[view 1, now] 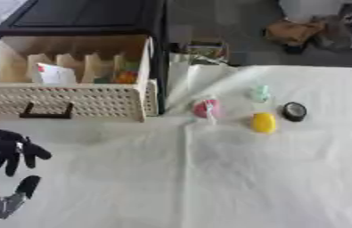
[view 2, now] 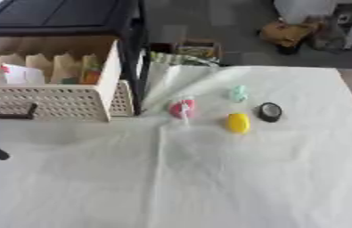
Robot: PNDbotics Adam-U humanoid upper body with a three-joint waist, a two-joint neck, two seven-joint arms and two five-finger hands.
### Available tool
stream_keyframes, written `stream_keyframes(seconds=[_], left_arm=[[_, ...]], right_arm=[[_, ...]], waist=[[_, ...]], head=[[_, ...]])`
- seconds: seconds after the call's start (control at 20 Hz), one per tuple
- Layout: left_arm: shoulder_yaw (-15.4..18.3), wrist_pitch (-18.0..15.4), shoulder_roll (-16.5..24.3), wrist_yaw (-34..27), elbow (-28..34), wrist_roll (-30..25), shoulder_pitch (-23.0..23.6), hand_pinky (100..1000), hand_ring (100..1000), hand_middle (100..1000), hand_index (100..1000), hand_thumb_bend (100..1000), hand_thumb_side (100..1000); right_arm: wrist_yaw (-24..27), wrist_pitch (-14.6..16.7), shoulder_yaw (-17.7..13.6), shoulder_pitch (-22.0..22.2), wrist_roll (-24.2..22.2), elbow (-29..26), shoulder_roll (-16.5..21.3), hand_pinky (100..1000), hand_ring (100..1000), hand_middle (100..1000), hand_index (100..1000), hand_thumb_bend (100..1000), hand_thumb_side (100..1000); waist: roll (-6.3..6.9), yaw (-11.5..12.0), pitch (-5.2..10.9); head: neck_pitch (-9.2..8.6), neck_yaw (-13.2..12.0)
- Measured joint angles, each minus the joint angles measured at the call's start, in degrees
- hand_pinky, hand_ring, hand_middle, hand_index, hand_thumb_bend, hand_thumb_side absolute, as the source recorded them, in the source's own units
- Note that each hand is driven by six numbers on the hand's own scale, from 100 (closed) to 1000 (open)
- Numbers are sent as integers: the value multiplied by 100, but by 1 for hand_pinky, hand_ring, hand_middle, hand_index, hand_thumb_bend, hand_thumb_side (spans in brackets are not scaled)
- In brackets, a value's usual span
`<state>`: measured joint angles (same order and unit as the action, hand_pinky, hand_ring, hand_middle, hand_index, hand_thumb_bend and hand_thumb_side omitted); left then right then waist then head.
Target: Pick up objects from table and place into drawer.
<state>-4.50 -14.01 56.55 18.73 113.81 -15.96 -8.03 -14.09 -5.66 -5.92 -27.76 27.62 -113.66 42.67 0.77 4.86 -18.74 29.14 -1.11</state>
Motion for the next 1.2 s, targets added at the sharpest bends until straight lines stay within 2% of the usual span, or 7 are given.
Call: stream_keyframes(seconds=[0.25,0.4,0.5,0.85,1.2], left_arm=[[-87,280,217,153,1,-682,-26,262,473,535,840,105,408],[-138,376,264,193,1,-901,-76,262,473,535,840,105,408],[-152,412,281,201,1,-973,-97,289,516,556,882,100,392],[-464,824,391,484,5,-1427,-380,339,578,590,899,105,408],[-530,1237,417,577,6,-1913,-643,353,611,607,911,105,408]], right_arm=[[66,93,-42,77,39,0,-50,725,676,480,754,366,1000],[132,152,-59,111,76,0,-99,725,676,480,754,366,1000],[171,177,-77,119,96,0,-110,725,683,493,771,322,1000],[286,372,-119,483,204,0,-444,714,673,477,766,364,1000],[315,393,-172,613,187,0,-566,712,670,475,763,368,1000]], waist=[[23,-50,0],[33,-58,0],[43,-69,-1],[91,-217,-39],[116,-261,-46]], head=[[0,-28],[0,-31],[0,-37],[0,-154],[-6,-229]])
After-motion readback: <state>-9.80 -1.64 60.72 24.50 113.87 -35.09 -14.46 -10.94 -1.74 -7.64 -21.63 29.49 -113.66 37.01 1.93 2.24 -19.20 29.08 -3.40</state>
